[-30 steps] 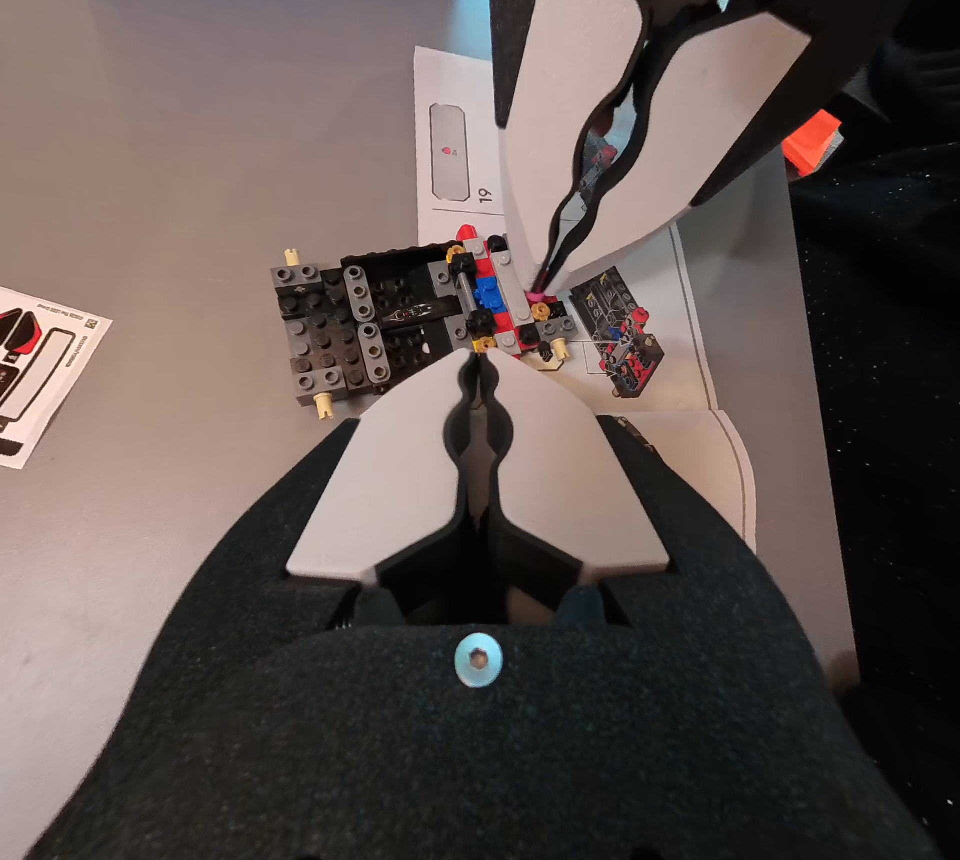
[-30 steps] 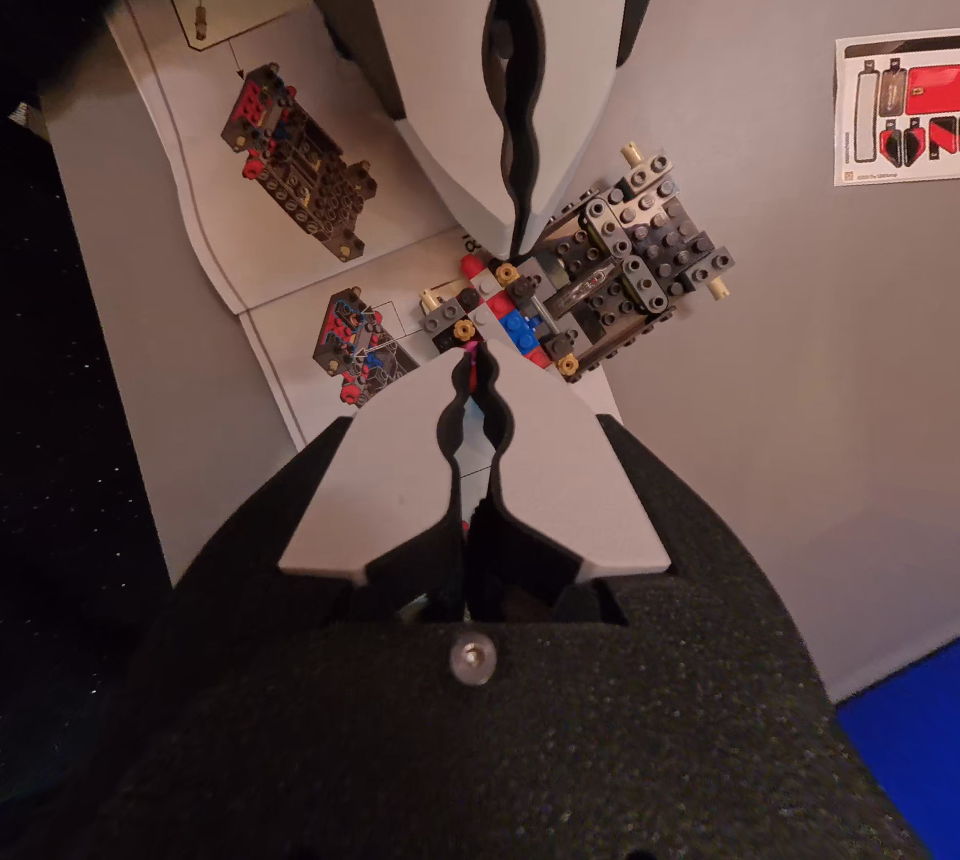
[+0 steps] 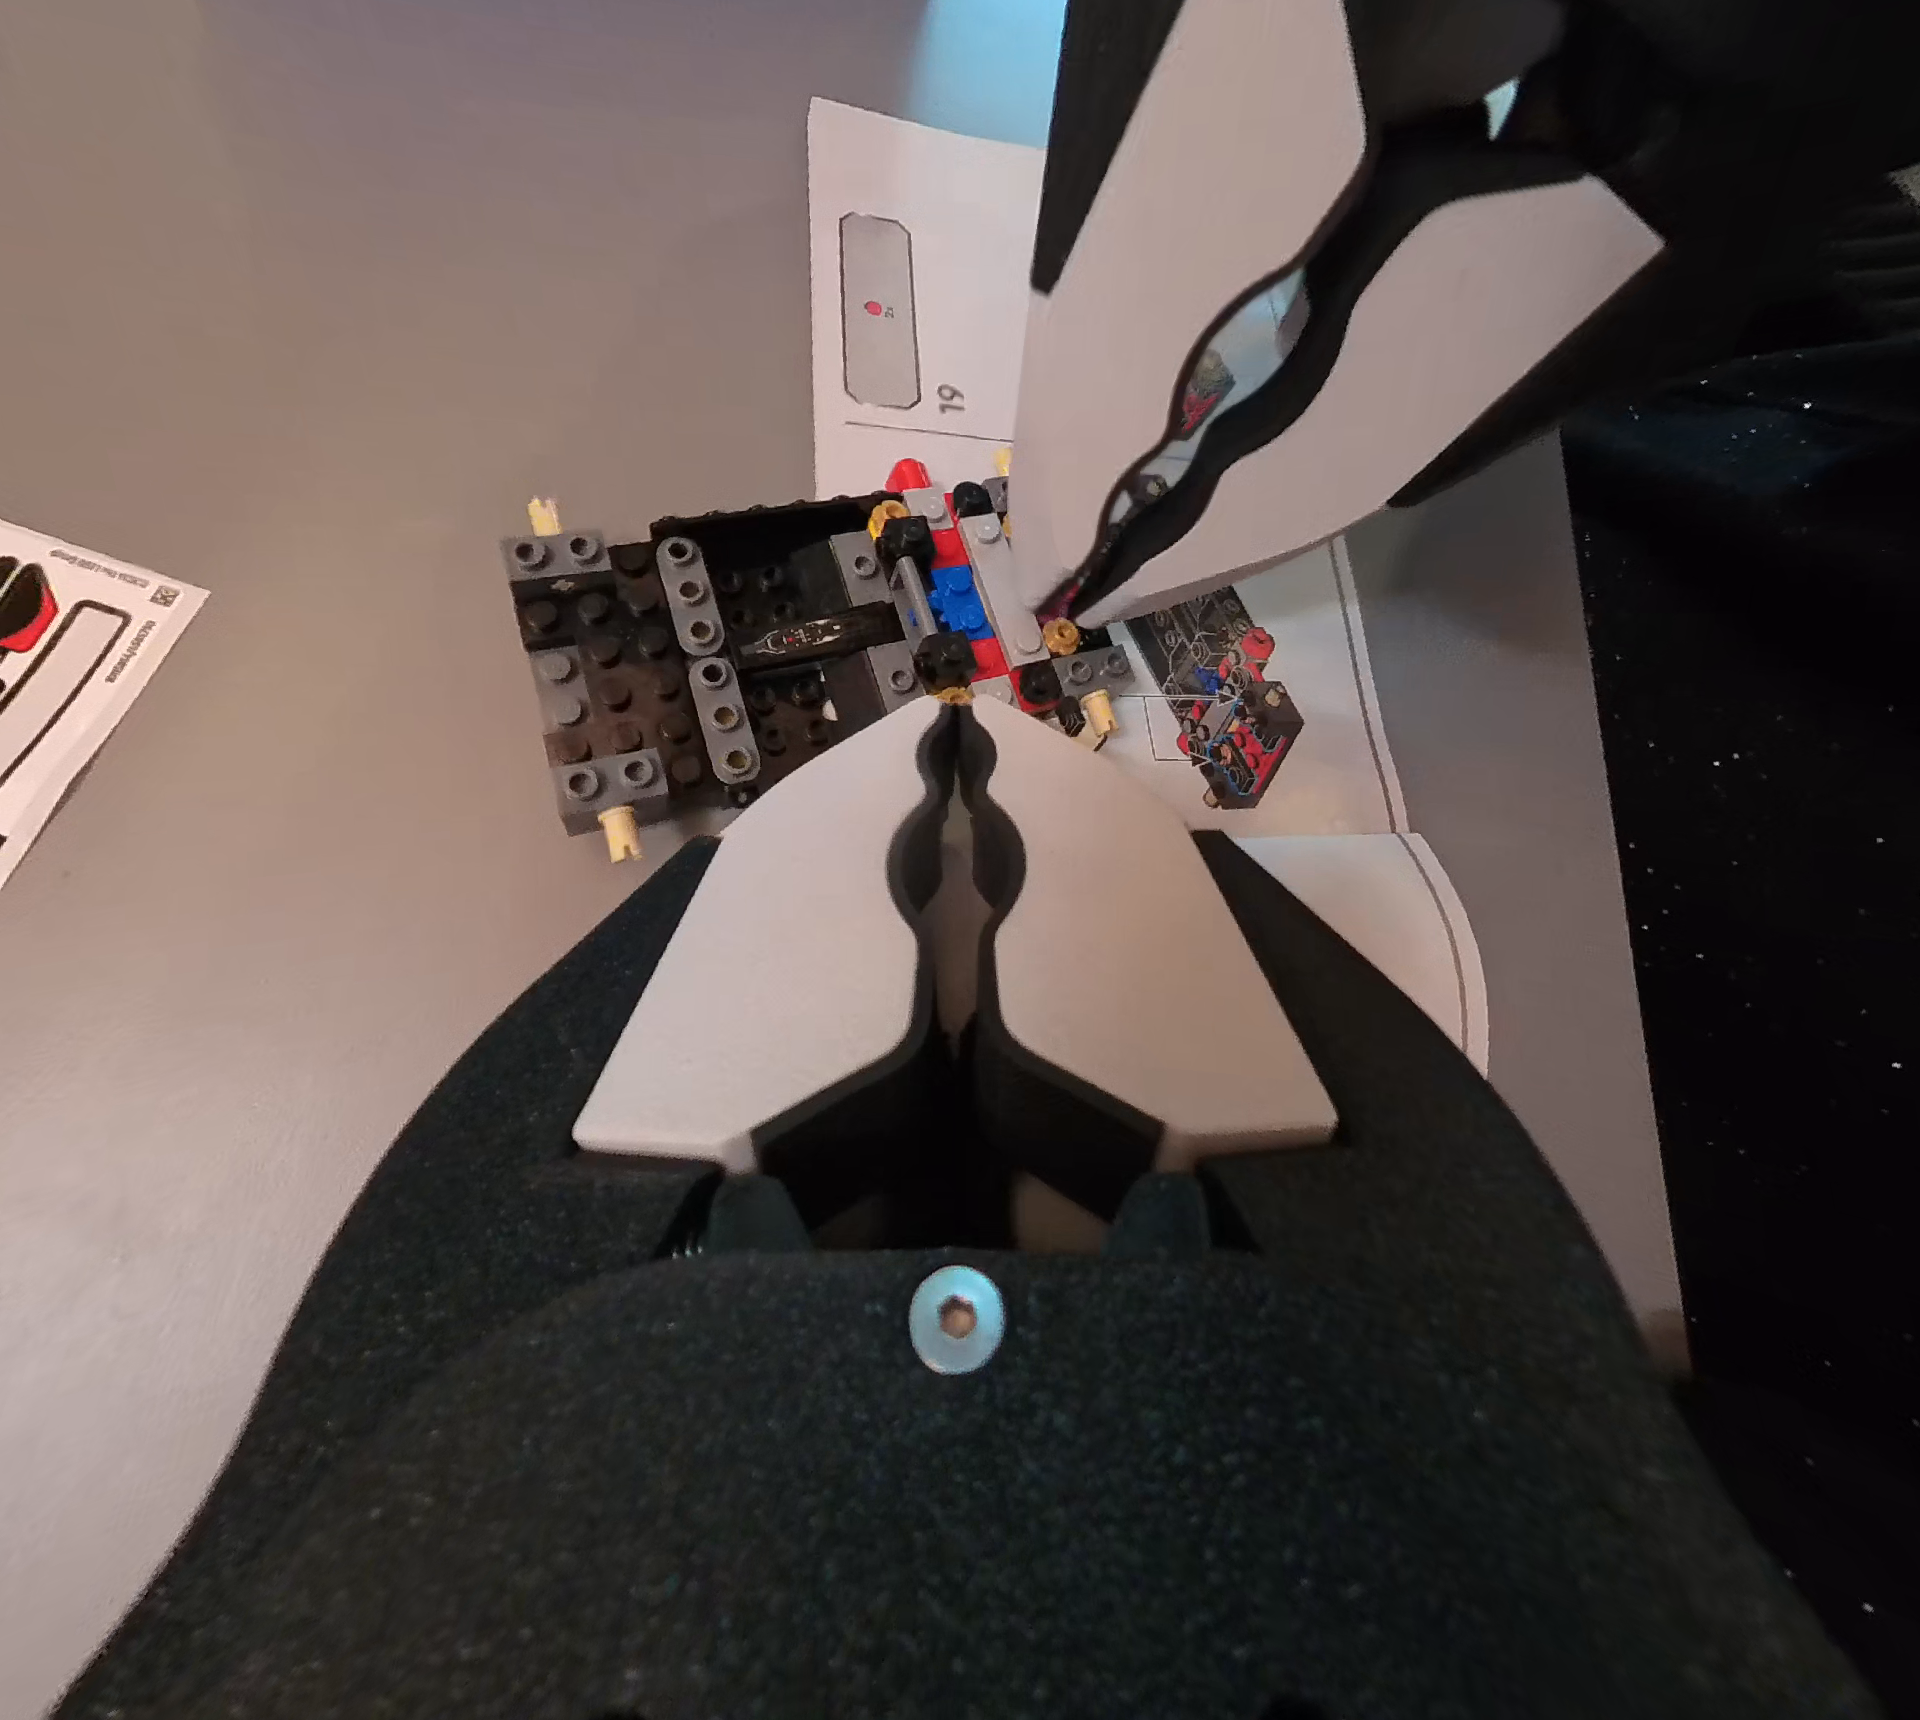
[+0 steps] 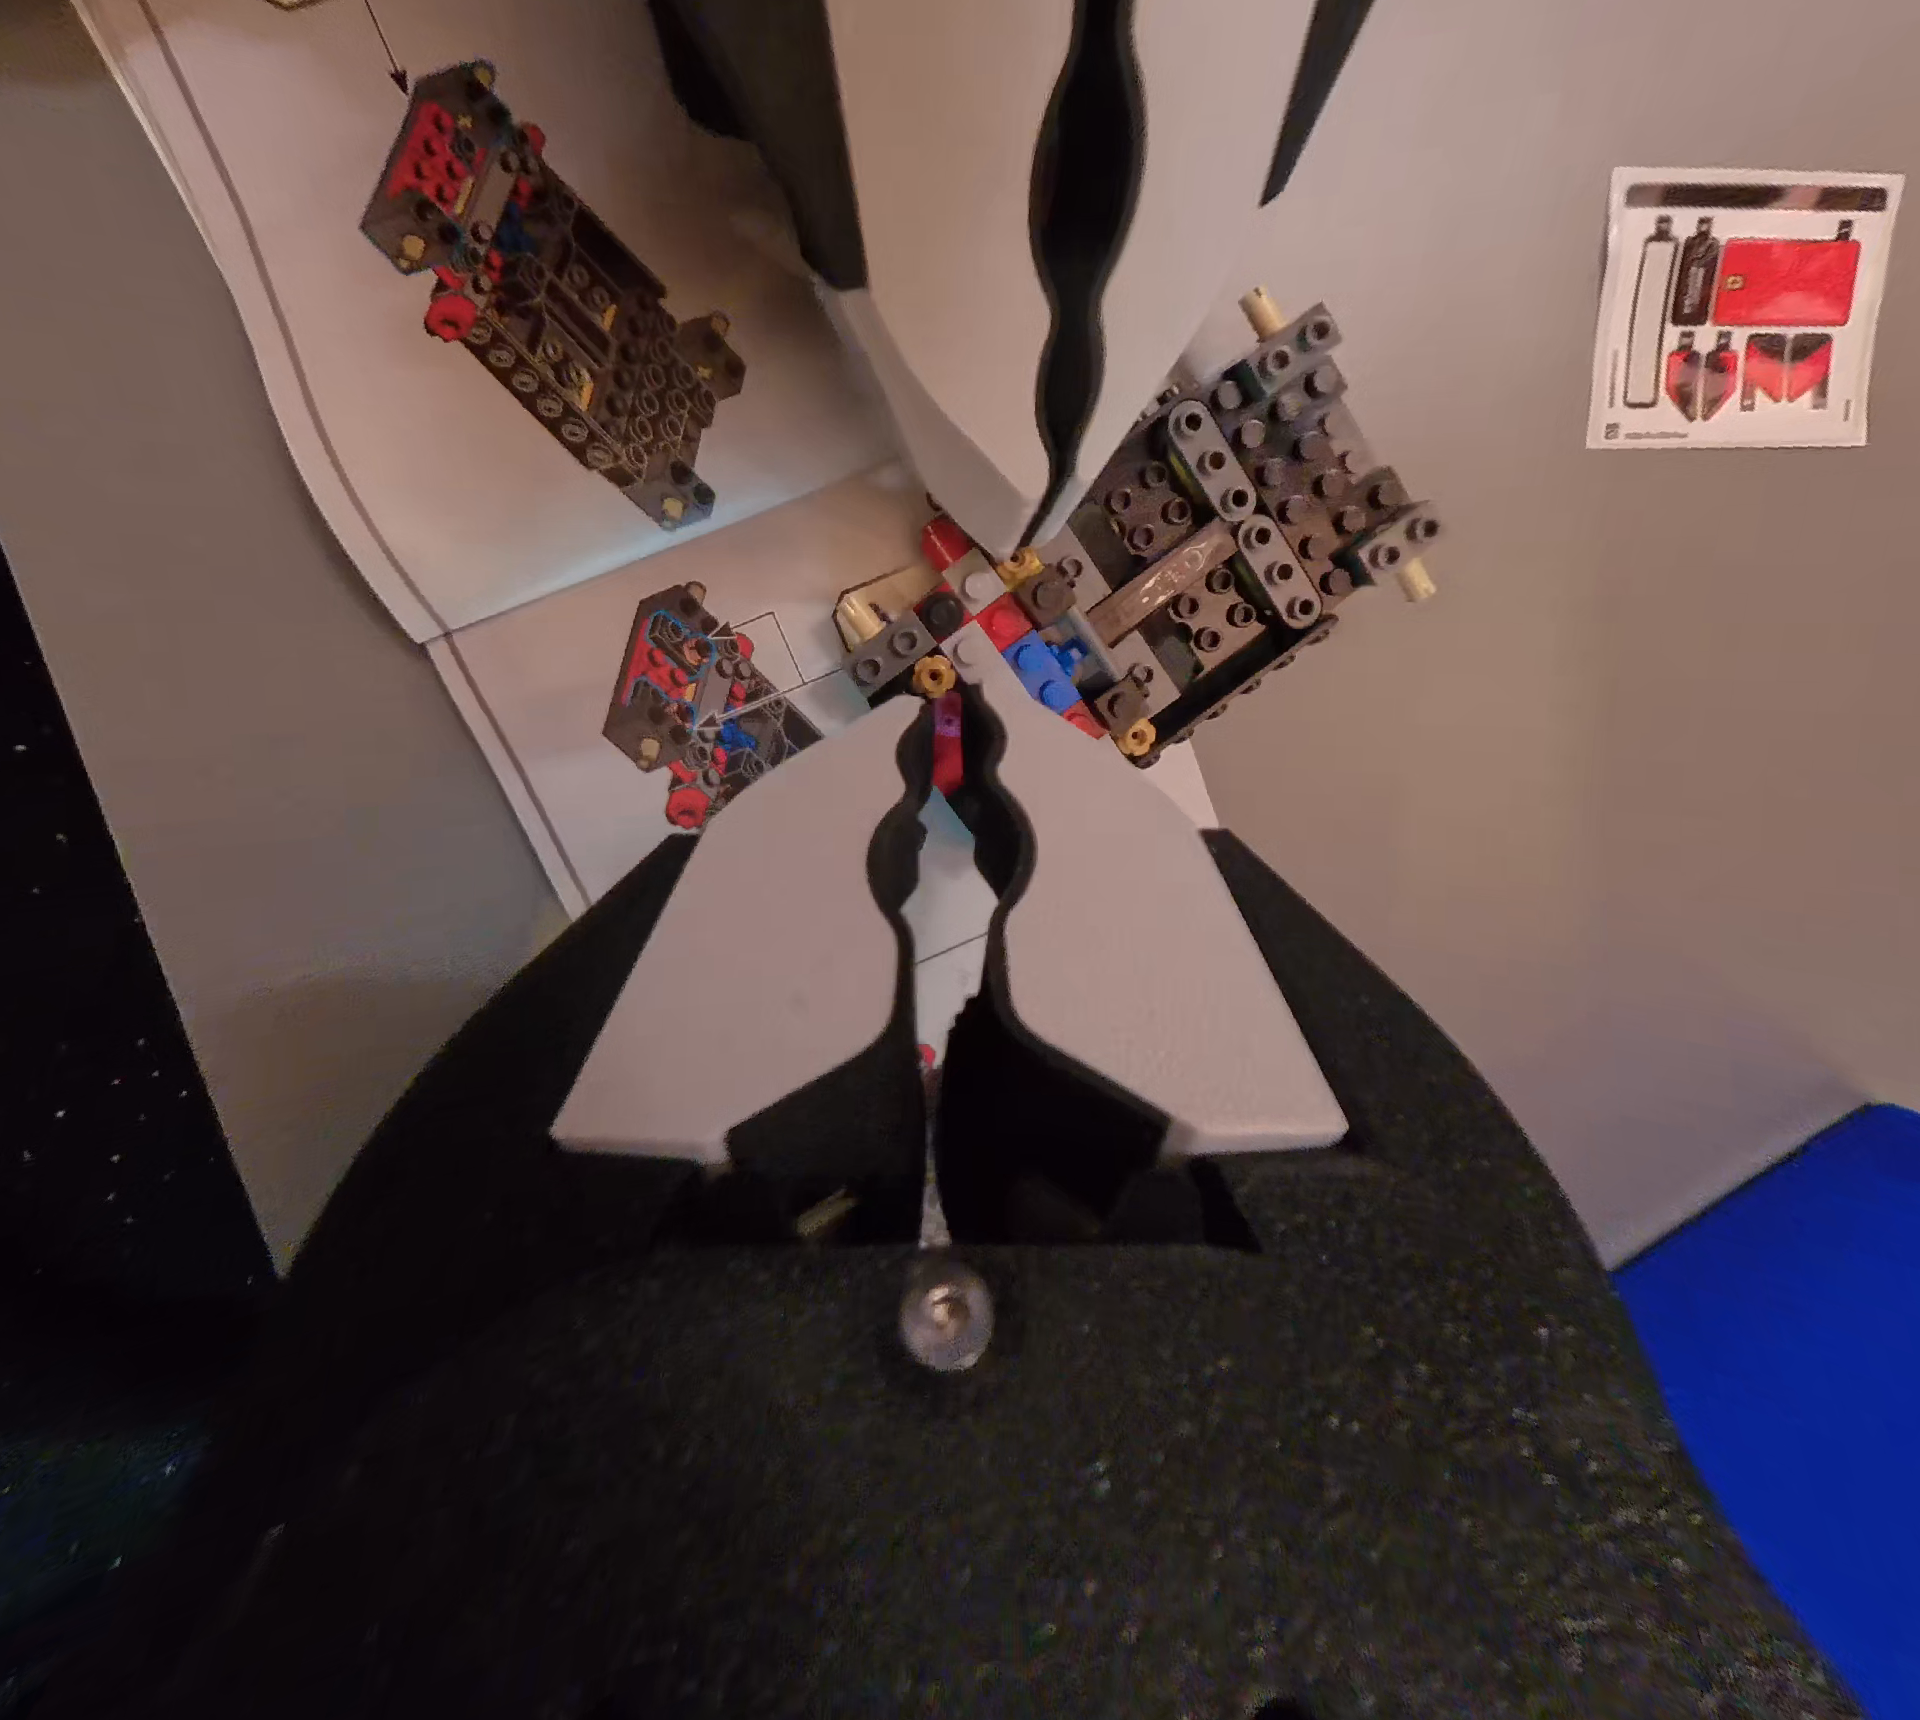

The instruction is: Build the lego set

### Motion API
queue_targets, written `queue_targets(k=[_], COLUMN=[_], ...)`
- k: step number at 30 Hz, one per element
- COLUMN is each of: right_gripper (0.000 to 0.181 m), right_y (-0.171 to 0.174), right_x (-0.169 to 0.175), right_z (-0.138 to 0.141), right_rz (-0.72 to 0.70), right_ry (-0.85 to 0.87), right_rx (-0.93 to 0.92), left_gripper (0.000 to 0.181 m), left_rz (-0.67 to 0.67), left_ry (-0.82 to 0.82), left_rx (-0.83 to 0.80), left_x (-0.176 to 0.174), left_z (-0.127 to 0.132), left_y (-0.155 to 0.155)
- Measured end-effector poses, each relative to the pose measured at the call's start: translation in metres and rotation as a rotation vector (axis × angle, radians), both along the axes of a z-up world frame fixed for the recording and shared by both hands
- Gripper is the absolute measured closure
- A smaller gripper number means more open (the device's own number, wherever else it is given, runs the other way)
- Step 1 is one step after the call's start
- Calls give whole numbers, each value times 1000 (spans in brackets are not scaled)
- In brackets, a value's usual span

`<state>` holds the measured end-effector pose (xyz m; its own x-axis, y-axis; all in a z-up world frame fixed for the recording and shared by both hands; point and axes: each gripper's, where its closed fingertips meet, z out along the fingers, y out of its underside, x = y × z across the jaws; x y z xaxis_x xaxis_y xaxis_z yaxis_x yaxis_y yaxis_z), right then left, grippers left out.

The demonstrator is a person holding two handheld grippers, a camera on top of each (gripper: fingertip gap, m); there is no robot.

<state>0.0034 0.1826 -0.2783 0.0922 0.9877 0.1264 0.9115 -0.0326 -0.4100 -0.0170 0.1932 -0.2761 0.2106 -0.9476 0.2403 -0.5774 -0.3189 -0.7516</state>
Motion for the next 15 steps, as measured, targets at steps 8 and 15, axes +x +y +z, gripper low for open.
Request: queue_targets(k=[8,15], right_gripper=[181,181], right_y=[3,1], right_x=[4,3], right_z=[8,1], right_rz=[-13,-2], right_ry=[106,92], right_rx=[19,-30], left_gripper=[181,181], left_rz=[-4,-3], left_ry=[-1,-4], left_rx=[8,2], left_x=[-1,0], left_z=[0,0], left_y=[0,0])
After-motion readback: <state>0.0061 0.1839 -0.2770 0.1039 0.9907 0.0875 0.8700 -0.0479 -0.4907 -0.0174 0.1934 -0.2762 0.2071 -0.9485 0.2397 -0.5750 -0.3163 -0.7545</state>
